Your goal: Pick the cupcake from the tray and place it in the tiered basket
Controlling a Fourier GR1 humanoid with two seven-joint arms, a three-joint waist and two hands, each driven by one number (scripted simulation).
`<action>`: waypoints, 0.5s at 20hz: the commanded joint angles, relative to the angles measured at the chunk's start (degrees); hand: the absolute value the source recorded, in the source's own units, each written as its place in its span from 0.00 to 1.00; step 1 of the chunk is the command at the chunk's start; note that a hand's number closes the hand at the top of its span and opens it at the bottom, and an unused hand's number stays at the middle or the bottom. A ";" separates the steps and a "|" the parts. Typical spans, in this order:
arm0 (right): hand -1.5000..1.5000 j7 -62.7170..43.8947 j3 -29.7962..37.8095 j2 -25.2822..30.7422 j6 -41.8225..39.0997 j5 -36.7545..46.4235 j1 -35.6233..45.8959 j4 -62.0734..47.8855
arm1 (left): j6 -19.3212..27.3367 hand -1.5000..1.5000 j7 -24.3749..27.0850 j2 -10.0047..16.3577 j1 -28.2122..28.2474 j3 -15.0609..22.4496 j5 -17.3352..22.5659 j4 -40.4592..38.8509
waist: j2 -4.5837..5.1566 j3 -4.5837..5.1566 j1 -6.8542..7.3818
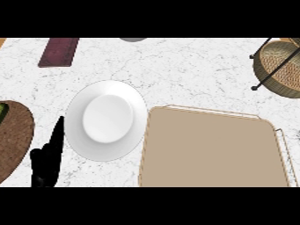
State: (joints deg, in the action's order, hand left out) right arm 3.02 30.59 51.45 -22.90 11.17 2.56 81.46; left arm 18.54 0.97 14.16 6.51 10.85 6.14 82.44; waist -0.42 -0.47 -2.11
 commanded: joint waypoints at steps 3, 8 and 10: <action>1.00 16.73 12.74 13.45 -5.82 -3.77 1.84 -15.22 | -1.46 0.50 -2.68 0.56 -1.40 0.32 0.00 -0.17 | 0.50 0.32 1.57; 1.00 20.11 10.50 22.09 -7.05 -1.59 9.97 -30.22 | -1.22 0.50 -0.85 -2.11 -4.03 0.76 -1.44 -4.68 | 0.83 0.41 3.19; 1.00 16.61 7.82 23.79 -8.37 -2.52 15.10 -32.57 | -1.89 0.50 -3.11 -0.52 -2.39 0.60 -1.47 -0.78 | 0.74 0.43 3.75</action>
State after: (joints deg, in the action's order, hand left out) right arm 19.79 40.17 70.15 -29.90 8.68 11.16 56.14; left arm 17.78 -0.35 13.31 3.69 11.41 4.56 81.40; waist 0.02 -0.25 0.64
